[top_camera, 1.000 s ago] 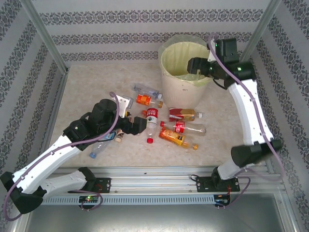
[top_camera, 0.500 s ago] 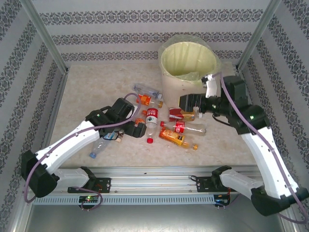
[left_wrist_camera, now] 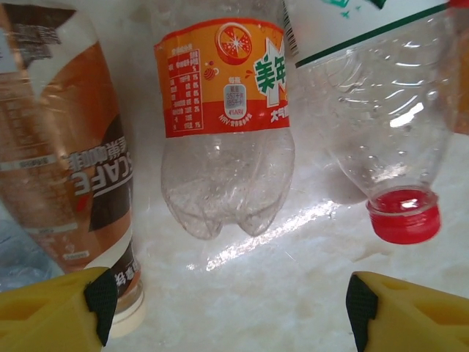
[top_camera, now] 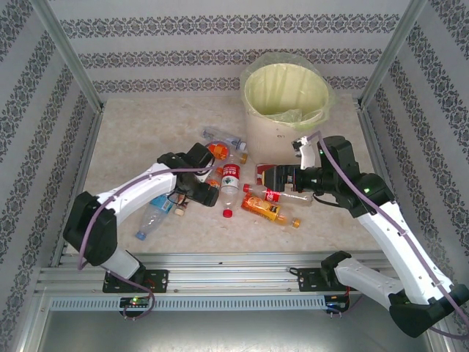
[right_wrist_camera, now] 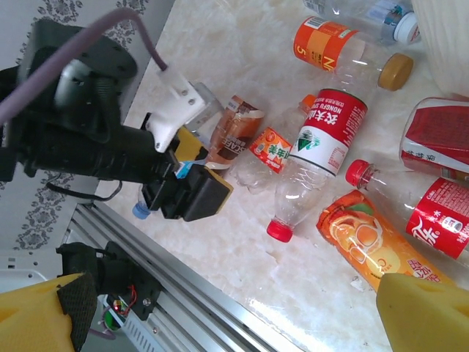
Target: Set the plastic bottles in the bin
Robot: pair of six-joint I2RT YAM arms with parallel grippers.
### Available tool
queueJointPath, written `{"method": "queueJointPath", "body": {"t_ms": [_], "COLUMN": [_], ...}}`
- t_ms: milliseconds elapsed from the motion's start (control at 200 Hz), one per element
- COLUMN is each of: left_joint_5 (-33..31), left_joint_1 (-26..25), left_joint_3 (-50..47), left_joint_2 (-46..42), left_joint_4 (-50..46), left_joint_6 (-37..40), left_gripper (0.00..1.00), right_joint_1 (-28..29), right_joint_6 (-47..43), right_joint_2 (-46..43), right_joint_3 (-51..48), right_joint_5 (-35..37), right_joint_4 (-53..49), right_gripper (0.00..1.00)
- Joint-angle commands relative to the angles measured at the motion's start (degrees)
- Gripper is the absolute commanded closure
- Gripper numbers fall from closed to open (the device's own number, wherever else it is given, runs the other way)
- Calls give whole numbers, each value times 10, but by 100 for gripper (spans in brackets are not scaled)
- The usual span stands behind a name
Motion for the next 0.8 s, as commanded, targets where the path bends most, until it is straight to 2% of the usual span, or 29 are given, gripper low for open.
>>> {"method": "queueJointPath", "body": {"t_ms": [0, 505, 799], "left_joint_5": [8, 9, 17], "left_joint_1": [6, 6, 6], "left_joint_3": [26, 55, 54], "left_joint_2": [29, 129, 153], "left_joint_4": [-10, 8, 15], "left_joint_6": [32, 44, 44], "left_gripper": [17, 9, 10], "right_joint_1": [6, 7, 7], "right_joint_6": [2, 3, 3], "right_joint_2": [0, 0, 0], "right_joint_3": [9, 10, 5], "right_joint_5": [13, 18, 20], "right_joint_4": [7, 6, 7], "right_gripper": [2, 2, 2]}}
